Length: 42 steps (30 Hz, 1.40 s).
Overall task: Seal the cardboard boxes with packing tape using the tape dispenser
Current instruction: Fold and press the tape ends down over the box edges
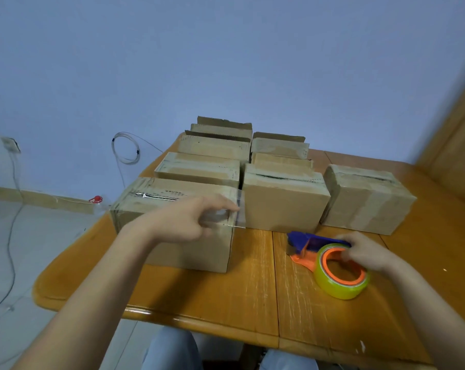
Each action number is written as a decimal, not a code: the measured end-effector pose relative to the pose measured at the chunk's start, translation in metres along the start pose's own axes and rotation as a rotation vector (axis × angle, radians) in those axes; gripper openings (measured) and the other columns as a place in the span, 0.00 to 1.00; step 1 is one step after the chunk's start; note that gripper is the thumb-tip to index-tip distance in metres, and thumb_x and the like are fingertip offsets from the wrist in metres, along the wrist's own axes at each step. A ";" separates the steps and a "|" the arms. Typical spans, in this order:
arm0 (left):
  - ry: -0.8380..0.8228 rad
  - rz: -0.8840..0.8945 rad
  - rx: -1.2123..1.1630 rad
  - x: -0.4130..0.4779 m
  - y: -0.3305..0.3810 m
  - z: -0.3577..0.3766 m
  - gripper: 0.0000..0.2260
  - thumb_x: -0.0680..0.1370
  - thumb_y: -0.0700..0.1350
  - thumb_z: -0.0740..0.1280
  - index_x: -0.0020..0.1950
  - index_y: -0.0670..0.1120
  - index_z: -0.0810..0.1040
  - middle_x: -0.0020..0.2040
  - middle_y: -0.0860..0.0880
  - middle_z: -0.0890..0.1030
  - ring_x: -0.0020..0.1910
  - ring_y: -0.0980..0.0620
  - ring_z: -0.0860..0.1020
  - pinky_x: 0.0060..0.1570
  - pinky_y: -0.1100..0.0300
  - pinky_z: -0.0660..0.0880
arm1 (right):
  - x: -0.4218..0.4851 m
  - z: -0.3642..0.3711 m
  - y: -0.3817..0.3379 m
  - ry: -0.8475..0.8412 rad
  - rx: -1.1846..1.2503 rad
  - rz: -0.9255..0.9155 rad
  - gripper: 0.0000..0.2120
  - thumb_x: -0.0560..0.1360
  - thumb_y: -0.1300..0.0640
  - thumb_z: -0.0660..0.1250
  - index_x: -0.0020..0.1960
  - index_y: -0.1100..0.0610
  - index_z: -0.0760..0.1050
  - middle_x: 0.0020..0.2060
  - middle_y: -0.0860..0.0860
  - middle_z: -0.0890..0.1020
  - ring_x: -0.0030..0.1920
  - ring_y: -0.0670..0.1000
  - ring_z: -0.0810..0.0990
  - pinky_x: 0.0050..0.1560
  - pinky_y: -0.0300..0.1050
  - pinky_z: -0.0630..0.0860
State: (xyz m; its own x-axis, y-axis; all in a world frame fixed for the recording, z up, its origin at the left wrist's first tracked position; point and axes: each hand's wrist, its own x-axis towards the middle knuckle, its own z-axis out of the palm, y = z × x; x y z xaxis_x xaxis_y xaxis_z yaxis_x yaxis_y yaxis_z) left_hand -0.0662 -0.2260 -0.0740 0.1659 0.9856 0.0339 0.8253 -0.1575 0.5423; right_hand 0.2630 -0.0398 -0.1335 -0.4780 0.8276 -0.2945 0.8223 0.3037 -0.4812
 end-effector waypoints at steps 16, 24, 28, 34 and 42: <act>0.346 0.134 -0.081 0.003 -0.017 0.033 0.22 0.69 0.62 0.66 0.54 0.50 0.84 0.56 0.60 0.82 0.62 0.63 0.75 0.60 0.56 0.74 | -0.017 0.091 -0.131 0.580 0.236 -0.804 0.26 0.74 0.60 0.56 0.72 0.51 0.66 0.71 0.46 0.68 0.73 0.44 0.62 0.72 0.36 0.58; 0.385 0.126 -0.047 0.007 -0.010 0.022 0.25 0.78 0.60 0.54 0.69 0.50 0.74 0.67 0.58 0.75 0.67 0.64 0.70 0.64 0.70 0.66 | 0.008 0.132 -0.134 0.669 0.288 -0.848 0.34 0.68 0.64 0.56 0.75 0.57 0.60 0.74 0.51 0.63 0.76 0.52 0.56 0.75 0.54 0.53; 0.324 -0.036 0.245 0.024 -0.012 0.027 0.33 0.76 0.64 0.43 0.77 0.51 0.59 0.77 0.55 0.58 0.75 0.63 0.50 0.70 0.71 0.46 | 0.013 0.139 -0.129 0.674 0.263 -0.867 0.34 0.68 0.62 0.57 0.75 0.54 0.59 0.75 0.50 0.62 0.76 0.54 0.54 0.75 0.58 0.47; 0.232 -0.142 0.351 0.026 -0.010 0.028 0.31 0.75 0.60 0.41 0.78 0.53 0.57 0.78 0.56 0.55 0.77 0.60 0.50 0.73 0.62 0.48 | 0.010 0.153 -0.128 0.488 0.197 -0.813 0.40 0.69 0.59 0.55 0.77 0.45 0.42 0.77 0.43 0.46 0.77 0.52 0.40 0.75 0.55 0.36; 0.223 -0.122 0.346 0.028 -0.011 0.028 0.41 0.68 0.65 0.34 0.78 0.52 0.57 0.78 0.56 0.54 0.77 0.59 0.50 0.73 0.62 0.47 | 0.014 0.157 -0.133 0.430 0.131 -0.784 0.50 0.71 0.67 0.60 0.72 0.37 0.28 0.75 0.40 0.35 0.75 0.48 0.33 0.72 0.51 0.28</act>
State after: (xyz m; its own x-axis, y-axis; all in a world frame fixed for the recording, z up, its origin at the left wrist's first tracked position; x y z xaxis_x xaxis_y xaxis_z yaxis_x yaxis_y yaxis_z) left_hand -0.0553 -0.1984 -0.1029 -0.0333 0.9816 0.1880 0.9704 -0.0132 0.2410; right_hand 0.0985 -0.1431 -0.2029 -0.7082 0.5185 0.4792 0.2545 0.8206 -0.5117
